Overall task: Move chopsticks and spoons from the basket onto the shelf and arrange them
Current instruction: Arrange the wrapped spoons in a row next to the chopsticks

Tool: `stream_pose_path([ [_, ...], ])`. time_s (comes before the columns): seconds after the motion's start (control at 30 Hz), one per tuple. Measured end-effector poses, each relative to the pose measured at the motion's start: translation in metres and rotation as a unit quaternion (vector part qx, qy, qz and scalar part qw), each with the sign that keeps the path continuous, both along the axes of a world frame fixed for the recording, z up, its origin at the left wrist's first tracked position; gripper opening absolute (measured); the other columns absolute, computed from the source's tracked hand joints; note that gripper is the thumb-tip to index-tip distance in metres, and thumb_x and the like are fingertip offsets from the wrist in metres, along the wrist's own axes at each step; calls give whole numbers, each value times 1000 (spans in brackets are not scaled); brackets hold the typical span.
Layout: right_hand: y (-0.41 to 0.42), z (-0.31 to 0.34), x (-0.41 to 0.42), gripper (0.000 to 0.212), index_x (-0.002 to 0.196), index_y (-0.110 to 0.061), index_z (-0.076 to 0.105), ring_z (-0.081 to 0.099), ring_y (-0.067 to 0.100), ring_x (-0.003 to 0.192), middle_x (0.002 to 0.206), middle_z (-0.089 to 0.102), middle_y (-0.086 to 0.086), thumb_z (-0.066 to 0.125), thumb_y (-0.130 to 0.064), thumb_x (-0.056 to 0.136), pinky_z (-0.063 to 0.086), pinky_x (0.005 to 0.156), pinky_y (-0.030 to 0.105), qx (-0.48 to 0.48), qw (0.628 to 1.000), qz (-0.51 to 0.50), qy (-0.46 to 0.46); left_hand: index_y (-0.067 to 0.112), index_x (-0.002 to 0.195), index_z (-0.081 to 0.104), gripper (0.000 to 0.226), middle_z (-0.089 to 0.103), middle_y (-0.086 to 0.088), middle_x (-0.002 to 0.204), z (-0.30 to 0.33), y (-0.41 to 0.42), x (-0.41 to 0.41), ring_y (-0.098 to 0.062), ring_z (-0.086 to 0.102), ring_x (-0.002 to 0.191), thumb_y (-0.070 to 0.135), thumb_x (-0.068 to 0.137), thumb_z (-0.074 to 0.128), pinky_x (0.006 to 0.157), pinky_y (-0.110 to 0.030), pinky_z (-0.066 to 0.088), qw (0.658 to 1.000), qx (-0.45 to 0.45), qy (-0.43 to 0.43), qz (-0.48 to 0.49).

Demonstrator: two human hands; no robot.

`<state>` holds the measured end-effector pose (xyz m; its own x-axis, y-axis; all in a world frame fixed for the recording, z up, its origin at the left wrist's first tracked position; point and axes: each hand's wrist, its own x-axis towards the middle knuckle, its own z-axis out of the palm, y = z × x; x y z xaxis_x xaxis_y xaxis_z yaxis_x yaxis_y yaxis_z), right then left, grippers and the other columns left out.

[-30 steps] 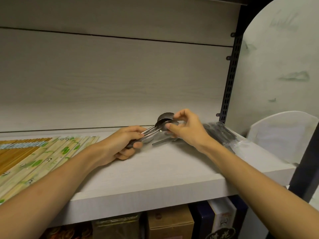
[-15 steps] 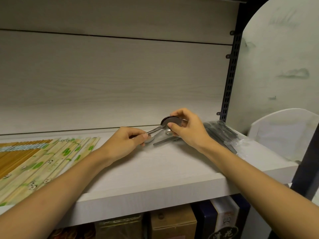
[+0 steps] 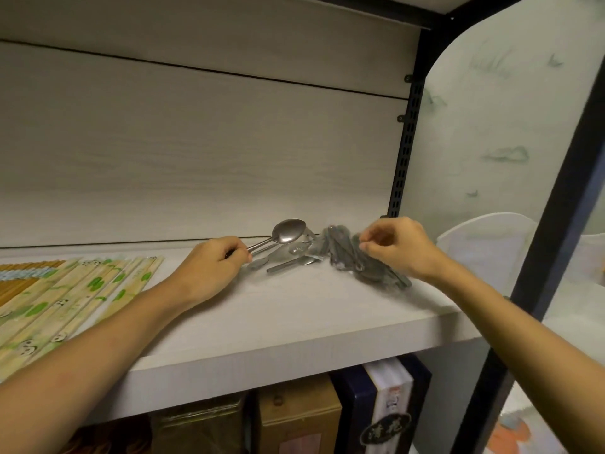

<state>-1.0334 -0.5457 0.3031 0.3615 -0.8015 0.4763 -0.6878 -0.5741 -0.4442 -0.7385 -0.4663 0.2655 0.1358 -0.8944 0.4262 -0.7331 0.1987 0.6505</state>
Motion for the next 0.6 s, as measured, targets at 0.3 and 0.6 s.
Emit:
stream_pose_path([
  [0.3, 23, -15, -5, 17, 100, -17, 76, 51, -2, 66, 77, 59, -18, 67, -27, 89, 39, 61, 9, -15, 982, 15, 190, 15, 76, 64, 21, 49, 5, 57, -2, 6, 0, -11, 43, 56, 20, 94, 54, 52, -22, 33, 1000, 3, -9, 8],
  [0.6, 23, -16, -2, 12, 80, -12, 70, 67, 10, 64, 67, 71, -4, 67, -18, 89, 53, 67, 16, -85, 985, -90, -121, 8, 86, 67, 21, 53, -3, 67, 1, 3, 2, -17, 42, 61, 19, 94, 51, 55, -29, 30, 997, 29, 73, 27],
])
